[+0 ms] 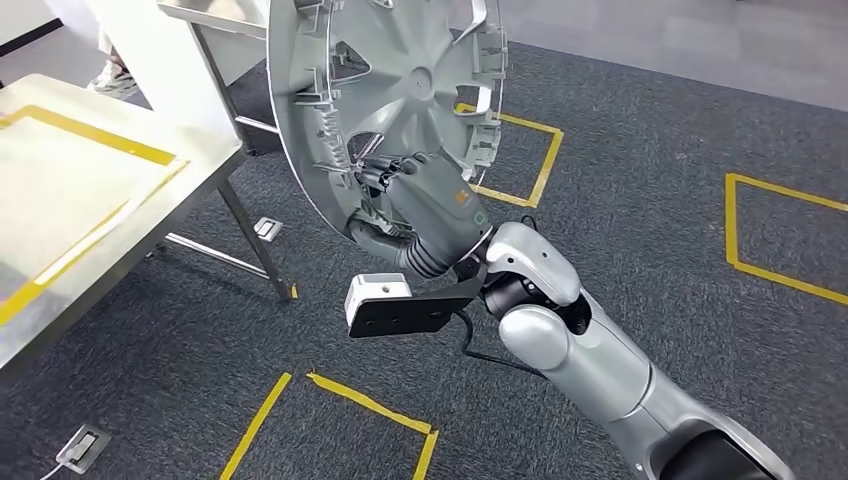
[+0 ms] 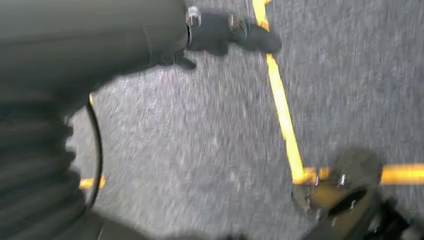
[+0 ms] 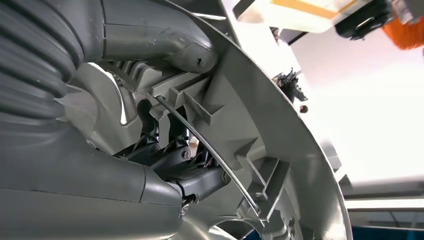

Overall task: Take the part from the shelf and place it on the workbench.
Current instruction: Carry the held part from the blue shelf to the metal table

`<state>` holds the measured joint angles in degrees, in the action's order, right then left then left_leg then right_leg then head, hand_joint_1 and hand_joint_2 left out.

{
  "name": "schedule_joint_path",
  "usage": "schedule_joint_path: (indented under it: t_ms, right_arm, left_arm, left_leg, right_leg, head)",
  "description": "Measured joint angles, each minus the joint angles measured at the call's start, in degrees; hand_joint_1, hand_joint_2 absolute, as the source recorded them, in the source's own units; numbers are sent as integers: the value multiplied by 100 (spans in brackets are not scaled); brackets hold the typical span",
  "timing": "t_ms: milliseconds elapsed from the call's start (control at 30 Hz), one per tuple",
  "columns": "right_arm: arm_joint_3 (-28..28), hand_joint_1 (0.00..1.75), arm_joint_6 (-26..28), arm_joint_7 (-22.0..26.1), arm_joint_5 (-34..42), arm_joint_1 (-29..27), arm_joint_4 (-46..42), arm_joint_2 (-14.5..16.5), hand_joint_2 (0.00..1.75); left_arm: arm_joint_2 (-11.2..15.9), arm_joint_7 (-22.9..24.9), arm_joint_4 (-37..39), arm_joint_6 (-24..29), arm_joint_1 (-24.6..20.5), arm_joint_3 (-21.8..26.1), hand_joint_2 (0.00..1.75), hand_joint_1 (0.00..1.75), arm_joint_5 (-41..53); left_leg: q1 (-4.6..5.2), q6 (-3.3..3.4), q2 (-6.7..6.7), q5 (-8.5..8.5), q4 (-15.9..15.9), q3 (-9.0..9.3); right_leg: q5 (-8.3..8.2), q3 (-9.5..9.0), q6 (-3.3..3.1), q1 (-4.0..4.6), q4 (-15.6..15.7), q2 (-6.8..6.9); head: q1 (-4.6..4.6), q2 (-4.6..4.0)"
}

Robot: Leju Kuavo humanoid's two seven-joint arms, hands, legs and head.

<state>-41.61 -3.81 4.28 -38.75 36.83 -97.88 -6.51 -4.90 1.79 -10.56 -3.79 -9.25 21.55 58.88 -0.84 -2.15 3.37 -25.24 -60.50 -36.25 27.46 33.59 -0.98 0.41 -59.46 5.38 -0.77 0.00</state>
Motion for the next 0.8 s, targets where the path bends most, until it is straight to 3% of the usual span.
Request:
schedule_joint_path:
  t_ms: [100,167,233,300,333,367,400,467,533,600,633,667,733,800]
  right_arm:
    - [-1,175,4,15,24,41,9,2,175]
    - [-2,175,7,7,73,91,16,2,175]
    - [-3,175,9,3,102,133,22,-8,175]
    - [-5,175,10,2,108,147,39,-20,175]
    - [-7,175,9,1,117,148,50,-22,175]
    - [-8,175,9,-1,132,149,60,-24,175]
    - [-9,175,9,-2,150,156,66,-24,175]
    - [-9,175,10,-2,185,193,70,-25,175]
    - [-11,175,13,-2,209,246,74,-29,175]
    - [-15,175,18,-5,233,281,84,-33,175]
    - [-17,175,21,-9,248,291,90,-34,175]
    - [-19,175,27,-12,262,300,96,-34,175]
    - [-20,175,45,-19,278,307,109,-36,175]
    - [-20,175,57,-22,278,307,118,-37,175]
  left_arm:
    - [0,9,1,1,1,0,175,0,13]
    - [7,18,0,1,-3,1,175,0,33]
    - [14,20,-2,1,-22,3,175,0,49]
    - [16,20,-1,1,-27,4,175,0,54]
    - [16,20,1,1,-23,4,175,0,54]
    - [17,21,2,1,-18,4,175,0,55]
    - [17,21,2,1,-17,4,175,0,55]
    - [15,20,1,1,-25,4,175,0,56]
    - [14,20,1,1,-30,5,175,0,57]
    - [19,23,3,1,-19,8,175,0,58]
    - [20,27,5,1,-9,10,175,0,59]
    - [21,31,7,1,-3,12,175,0,61]
    - [17,33,9,-1,-7,15,175,0,64]
    - [16,33,9,-1,-14,15,175,0,66]
  left_leg:
    - [4,141,-136,19,43,-17]
    - [-23,204,-254,46,57,-26]
    - [-40,244,-373,67,62,-45]
    - [-39,259,-512,84,61,-70]
    - [-38,256,-588,93,60,-78]
    - [-38,248,-668,103,60,-83]
    - [-40,234,-746,114,60,-84]
    - [-46,188,-891,144,59,-102]
    - [-64,118,-1001,186,75,-142]
    - [-81,32,-1108,235,122,-178]
    - [-75,2,-1074,230,117,-200]
    - [-58,-20,-957,167,35,-253]
    - [-30,-41,-598,-117,-417,-460]
    - [-30,-53,-441,-327,-789,-621]
  right_leg:
    - [30,-10,88,11,-19,101]
    - [182,62,162,-26,-211,-104]
    - [517,344,213,-53,-837,-403]
    - [769,695,221,-57,-1541,-491]
    - [753,766,212,-57,-1658,-499]
    - [627,719,194,-58,-1538,-514]
    - [421,559,167,-59,-1194,-564]
    - [98,183,110,-61,-388,-814]
    - [24,33,84,-43,-31,-963]
    - [-6,21,52,-33,9,-858]
    - [-35,1,19,-43,46,-791]
    - [-66,-20,-21,-56,85,-715]
    - [-101,-39,-76,-61,131,-570]
    - [-102,-32,-92,-51,131,-499]
  head:
    - [-10,0]
    - [-18,0]
    - [-31,0]
    - [-37,0]
    - [-37,0]
    - [-38,0]
    - [-38,0]
    - [-35,0]
    - [-39,0]
    - [-46,0]
    - [-42,0]
    - [-24,0]
    - [12,0]
    - [26,0]
